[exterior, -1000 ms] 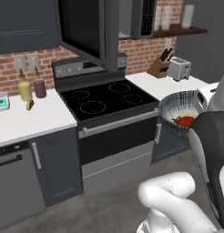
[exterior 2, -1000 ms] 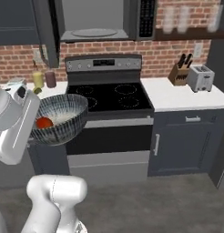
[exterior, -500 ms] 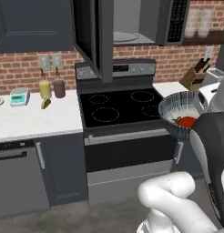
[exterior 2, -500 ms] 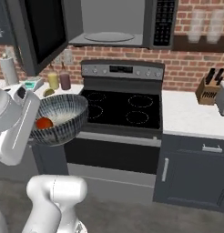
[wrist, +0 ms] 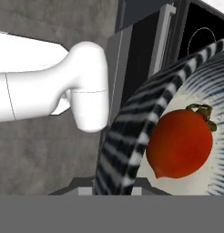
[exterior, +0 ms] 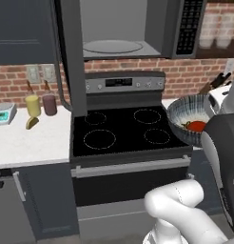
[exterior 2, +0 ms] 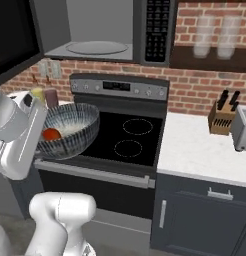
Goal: Pick the tomato from the sink and place it in the bowl. Then pick the bowl and place it in the microwave. Then close the microwave door and press the start button.
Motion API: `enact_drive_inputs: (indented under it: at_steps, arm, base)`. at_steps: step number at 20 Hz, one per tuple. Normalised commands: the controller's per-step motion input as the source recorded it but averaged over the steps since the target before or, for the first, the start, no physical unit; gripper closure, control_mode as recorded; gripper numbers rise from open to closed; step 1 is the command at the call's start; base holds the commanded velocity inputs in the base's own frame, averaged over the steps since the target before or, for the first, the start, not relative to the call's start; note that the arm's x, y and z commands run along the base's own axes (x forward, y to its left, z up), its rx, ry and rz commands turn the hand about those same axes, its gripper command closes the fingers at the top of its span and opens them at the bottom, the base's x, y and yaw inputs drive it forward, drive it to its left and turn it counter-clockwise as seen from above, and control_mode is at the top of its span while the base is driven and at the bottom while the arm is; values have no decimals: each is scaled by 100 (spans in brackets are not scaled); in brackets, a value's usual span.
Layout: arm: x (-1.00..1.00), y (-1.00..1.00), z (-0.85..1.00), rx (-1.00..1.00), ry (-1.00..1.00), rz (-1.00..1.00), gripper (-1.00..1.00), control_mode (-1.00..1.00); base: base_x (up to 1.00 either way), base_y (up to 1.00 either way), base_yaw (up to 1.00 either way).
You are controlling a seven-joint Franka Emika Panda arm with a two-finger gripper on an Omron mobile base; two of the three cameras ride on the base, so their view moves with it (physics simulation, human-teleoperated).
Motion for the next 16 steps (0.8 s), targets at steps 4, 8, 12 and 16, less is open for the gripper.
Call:
enact_drive_inputs:
  at_steps: [4, 8, 12, 16]
  arm:
    - [0, 0, 0, 0, 0, 0, 100, 100]
    - [0, 0, 0, 0, 0, 0, 100, 100]
    - [0, 0, 0, 0, 0, 0, 100, 100]
    - [0, 0, 0, 0, 0, 0, 100, 100]
  base:
    - [49, -9, -1]
    - [33, 0, 0]
    - [28, 1, -1]
    - [31, 6, -2]
